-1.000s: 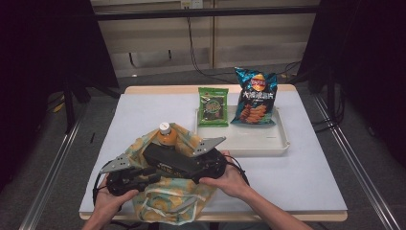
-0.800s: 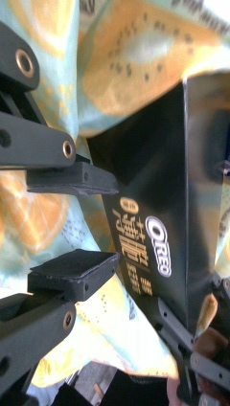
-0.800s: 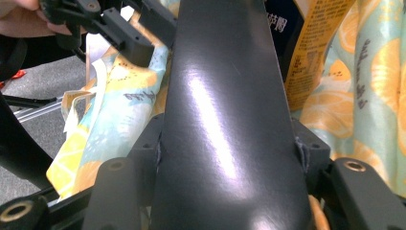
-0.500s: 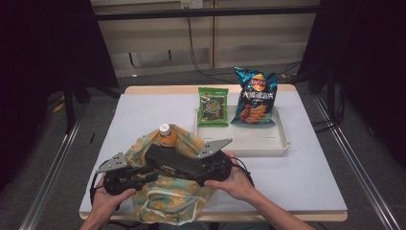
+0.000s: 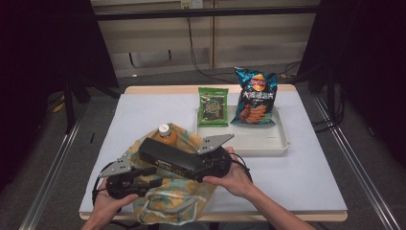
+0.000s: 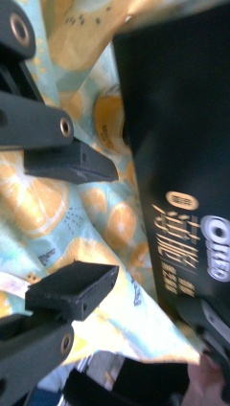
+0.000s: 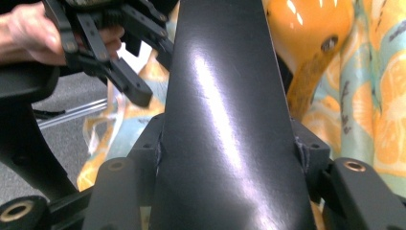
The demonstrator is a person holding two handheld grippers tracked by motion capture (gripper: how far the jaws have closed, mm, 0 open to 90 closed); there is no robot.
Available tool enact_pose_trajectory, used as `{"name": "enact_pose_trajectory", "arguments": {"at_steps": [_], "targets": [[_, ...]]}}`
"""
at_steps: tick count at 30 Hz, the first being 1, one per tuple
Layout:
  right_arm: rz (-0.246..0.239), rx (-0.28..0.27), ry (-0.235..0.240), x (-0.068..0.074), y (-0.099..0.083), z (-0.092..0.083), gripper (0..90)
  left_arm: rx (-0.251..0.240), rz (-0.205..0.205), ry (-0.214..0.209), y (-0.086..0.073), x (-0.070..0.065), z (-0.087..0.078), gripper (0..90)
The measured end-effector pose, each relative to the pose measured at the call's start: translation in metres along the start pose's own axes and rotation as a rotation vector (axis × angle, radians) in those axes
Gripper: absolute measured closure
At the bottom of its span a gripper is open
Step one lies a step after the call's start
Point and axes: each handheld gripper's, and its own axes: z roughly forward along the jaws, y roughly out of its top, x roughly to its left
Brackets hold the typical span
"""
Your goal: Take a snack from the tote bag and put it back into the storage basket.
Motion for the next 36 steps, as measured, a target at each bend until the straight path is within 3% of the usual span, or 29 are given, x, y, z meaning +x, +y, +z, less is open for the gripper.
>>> {"name": "enact_pose_trajectory", "arguments": {"at_steps": [5, 11, 21, 23, 29, 36], "targets": [[-0.009, -0.039, 0.008, 0.002, 0.008, -0.001, 43.1, -0.003, 0.015, 0.004, 0.000, -0.003, 0.001, 44.3], [-0.024, -0.095, -0.001, 0.003, 0.024, -0.015, 43.2, 0.000, 0.029, 0.011, 0.002, -0.007, 0.002, 39.2], [-0.038, -0.121, -0.004, -0.003, 0.035, -0.030, 43.2, -0.010, -0.011, 0.046, 0.002, -0.002, 0.001, 21.4], [-0.028, -0.166, -0.003, -0.007, 0.036, -0.039, 43.3, -0.012, -0.021, 0.051, 0.002, -0.001, 0.001, 18.0], [-0.034, -0.162, -0.034, -0.015, 0.037, -0.055, 43.3, -0.018, -0.032, 0.070, 0.002, 0.000, 0.001, 11.9], [-0.027, -0.164, -0.067, -0.028, 0.038, -0.071, 43.2, -0.037, -0.038, 0.053, 0.003, -0.002, 0.000, 6.4]]}}
